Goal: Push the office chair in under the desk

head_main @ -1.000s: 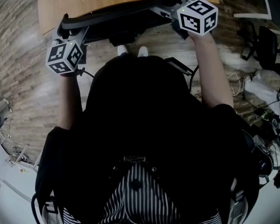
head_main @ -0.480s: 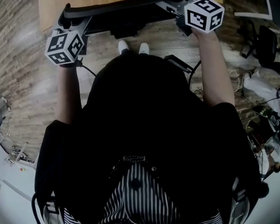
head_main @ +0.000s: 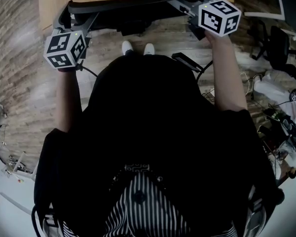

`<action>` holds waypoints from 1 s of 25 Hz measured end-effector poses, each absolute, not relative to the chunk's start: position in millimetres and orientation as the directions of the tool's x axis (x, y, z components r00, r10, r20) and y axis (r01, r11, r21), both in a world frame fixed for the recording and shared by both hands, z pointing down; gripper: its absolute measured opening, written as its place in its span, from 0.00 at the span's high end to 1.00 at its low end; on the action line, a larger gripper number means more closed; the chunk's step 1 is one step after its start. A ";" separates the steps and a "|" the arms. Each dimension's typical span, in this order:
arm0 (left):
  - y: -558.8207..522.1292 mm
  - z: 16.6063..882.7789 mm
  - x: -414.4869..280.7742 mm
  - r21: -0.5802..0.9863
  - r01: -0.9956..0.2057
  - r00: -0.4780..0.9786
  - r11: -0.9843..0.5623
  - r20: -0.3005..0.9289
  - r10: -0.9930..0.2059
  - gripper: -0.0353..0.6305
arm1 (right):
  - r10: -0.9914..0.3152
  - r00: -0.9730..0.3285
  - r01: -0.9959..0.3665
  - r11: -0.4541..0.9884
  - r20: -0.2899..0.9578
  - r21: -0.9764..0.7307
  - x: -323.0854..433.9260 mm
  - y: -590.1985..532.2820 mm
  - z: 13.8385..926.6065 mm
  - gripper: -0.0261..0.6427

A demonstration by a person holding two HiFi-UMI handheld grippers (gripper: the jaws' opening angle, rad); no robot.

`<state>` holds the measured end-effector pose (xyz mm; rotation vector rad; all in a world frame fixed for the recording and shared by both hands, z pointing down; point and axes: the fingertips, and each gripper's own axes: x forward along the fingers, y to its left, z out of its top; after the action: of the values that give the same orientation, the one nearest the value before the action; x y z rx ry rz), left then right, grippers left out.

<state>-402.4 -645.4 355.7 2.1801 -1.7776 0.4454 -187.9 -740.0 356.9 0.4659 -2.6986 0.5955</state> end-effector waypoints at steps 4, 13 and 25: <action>-616.9 339.4 -409.5 0.056 -0.989 0.149 -0.138 0.355 -0.923 0.50 | -0.310 -0.863 -0.456 0.817 0.398 -0.353 -163.1 -729.2 352.1 0.48; -594.8 339.9 -340.1 0.069 -0.952 0.305 -0.298 0.309 -0.901 0.94 | -0.331 -0.860 -0.485 0.769 0.389 -0.417 -140.4 -683.6 367.0 0.96; -581.4 353.2 -302.8 -0.069 -0.847 0.458 -0.527 0.410 -0.789 0.94 | -0.283 -0.863 -0.435 0.838 0.419 -0.330 -158.0 -663.2 363.1 0.96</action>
<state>-302.8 -581.4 353.2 2.5556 -1.4445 0.6008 -158.0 -663.2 363.1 0.5382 -2.6611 0.5977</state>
